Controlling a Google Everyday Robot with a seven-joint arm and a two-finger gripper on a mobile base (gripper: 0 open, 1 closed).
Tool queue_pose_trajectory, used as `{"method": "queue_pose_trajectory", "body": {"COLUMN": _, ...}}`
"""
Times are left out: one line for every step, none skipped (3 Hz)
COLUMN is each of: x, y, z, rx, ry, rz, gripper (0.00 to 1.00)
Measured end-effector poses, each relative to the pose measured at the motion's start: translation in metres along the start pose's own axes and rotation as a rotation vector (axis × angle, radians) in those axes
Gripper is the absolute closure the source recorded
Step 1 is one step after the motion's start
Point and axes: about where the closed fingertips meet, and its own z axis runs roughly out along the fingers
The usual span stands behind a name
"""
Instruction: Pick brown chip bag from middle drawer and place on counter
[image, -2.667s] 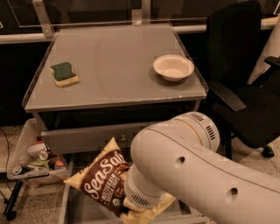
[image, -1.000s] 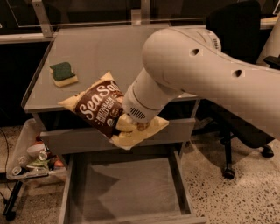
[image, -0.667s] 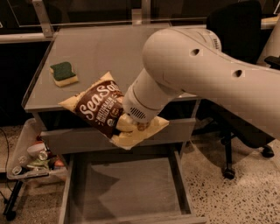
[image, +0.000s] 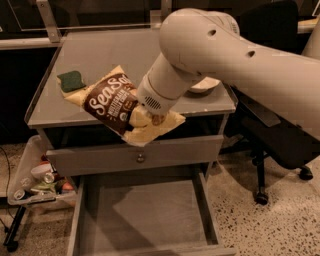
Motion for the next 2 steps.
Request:
{"method": "queue_pose_trajectory", "body": {"x": -0.018, "y": -0.032, "z": 0.01, "rx": -0.017, "ry": -0.004, "rz": 0.006, "gripper": 1.0}}
{"method": "queue_pose_trajectory", "body": {"x": -0.036, "y": -0.057, "z": 0.017, "rx": -0.036, "ry": 0.003, "rz": -0.009, "gripper": 1.0}}
